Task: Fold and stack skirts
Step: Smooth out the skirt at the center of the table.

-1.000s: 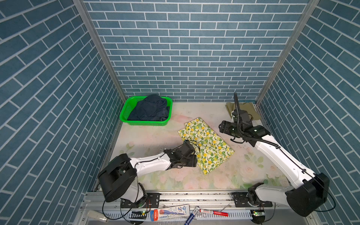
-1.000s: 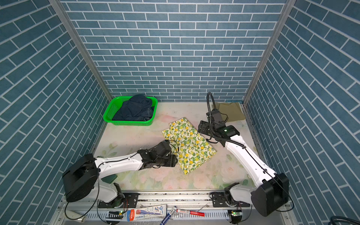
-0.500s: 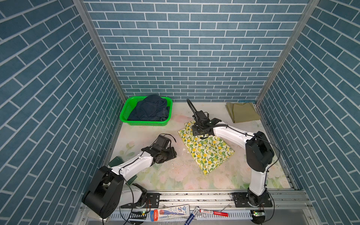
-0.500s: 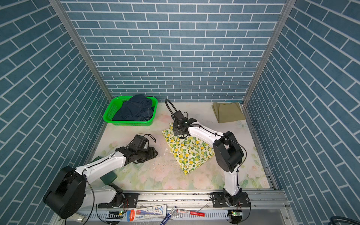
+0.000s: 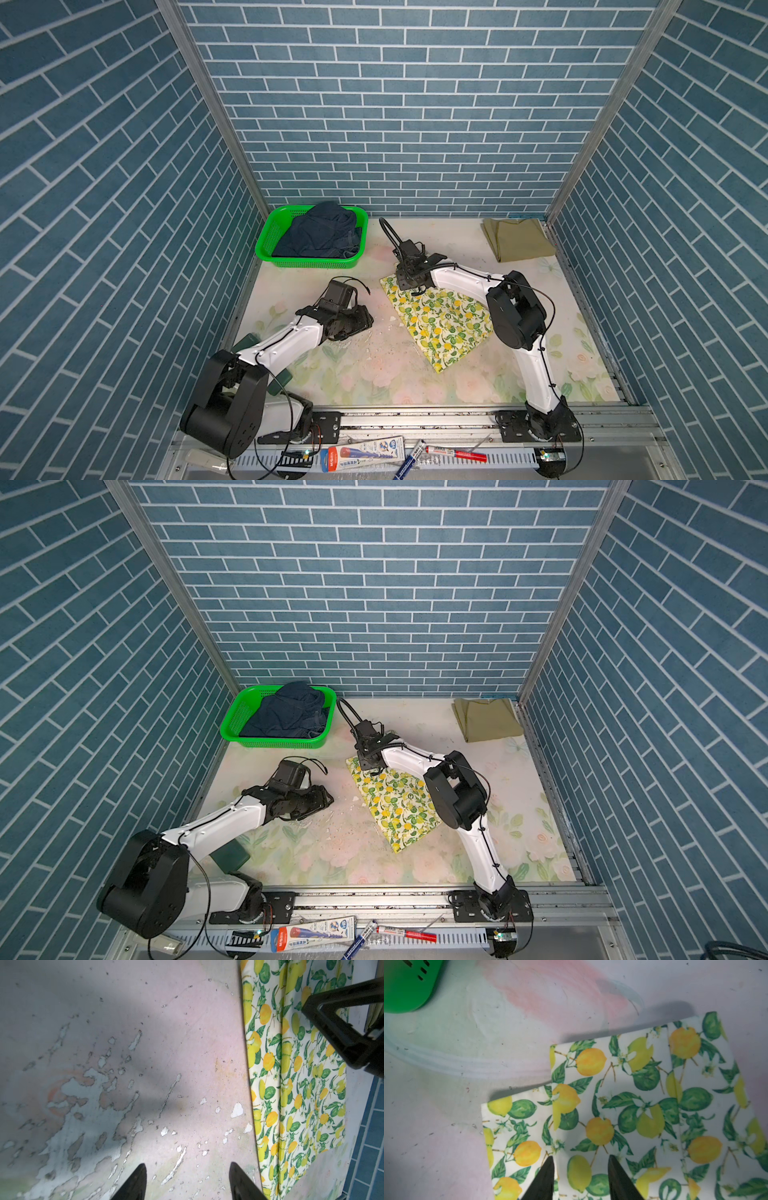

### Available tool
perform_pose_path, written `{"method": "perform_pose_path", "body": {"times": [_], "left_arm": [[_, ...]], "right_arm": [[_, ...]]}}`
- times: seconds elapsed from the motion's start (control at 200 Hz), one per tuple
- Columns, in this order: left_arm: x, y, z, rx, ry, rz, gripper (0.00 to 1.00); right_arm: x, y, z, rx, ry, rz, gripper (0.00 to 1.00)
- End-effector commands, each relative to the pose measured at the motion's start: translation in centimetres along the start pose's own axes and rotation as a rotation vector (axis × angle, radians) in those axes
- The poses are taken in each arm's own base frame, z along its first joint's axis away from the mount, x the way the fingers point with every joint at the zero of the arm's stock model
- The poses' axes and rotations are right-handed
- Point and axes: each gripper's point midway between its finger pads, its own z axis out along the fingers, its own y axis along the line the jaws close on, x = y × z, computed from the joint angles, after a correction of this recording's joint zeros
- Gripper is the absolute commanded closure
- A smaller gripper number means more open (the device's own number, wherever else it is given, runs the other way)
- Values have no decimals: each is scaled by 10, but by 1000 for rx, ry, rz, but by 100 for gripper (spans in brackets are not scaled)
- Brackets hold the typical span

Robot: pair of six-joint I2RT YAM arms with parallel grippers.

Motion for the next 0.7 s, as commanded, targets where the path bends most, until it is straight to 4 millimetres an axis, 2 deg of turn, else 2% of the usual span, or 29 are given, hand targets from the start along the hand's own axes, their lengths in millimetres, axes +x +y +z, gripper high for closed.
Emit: {"method": "perform_pose_path", "body": {"times": [0.0,0.14,0.22,0.46,0.59,0.695], "left_arm": [[4,5,4,-5,24,11,36],[6,7,7,-4,32,9,36],[7,8,6,-4,34,10,36],[8,9,4,-7,32,13,37],[8,8,3,-4,30,13,37],[7,9,1,-9,24,12,38]], "right_arm": [[-3,9,6,12,-7,-42,57],[1,10,13,36,8,-54,59],[2,6,16,64,13,-52,62],[8,-3,21,116,24,-43,79],[8,-3,20,111,25,-42,100],[1,-2,8,96,4,-38,100]]}}
